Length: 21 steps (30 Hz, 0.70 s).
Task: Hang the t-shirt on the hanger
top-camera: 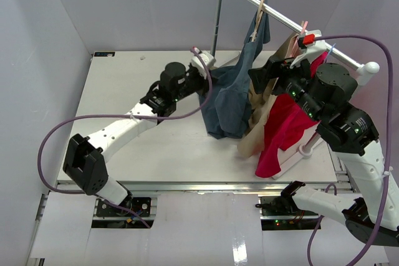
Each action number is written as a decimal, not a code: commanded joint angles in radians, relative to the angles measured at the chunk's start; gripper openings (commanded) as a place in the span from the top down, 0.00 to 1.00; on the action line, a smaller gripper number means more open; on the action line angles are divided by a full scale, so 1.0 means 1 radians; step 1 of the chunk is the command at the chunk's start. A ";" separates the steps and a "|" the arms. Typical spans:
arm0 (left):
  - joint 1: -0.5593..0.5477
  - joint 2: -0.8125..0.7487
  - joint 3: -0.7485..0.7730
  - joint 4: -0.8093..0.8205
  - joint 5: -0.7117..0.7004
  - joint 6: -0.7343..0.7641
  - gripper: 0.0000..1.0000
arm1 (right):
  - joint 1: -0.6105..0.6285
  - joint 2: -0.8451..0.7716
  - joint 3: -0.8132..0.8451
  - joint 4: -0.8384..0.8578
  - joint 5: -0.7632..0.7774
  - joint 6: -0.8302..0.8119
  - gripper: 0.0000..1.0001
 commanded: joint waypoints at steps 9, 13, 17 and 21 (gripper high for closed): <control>-0.040 -0.081 0.137 -0.164 0.191 -0.092 0.42 | 0.003 -0.028 -0.025 0.067 0.068 -0.026 0.10; -0.112 -0.058 0.191 -0.177 0.080 -0.053 0.39 | 0.003 -0.052 -0.044 0.070 0.091 -0.033 0.10; -0.162 0.011 0.261 -0.212 -0.037 -0.013 0.37 | 0.003 -0.078 -0.057 0.073 0.097 -0.044 0.10; -0.207 0.094 0.339 -0.247 -0.127 0.063 0.35 | 0.003 -0.094 -0.072 0.074 0.106 -0.060 0.10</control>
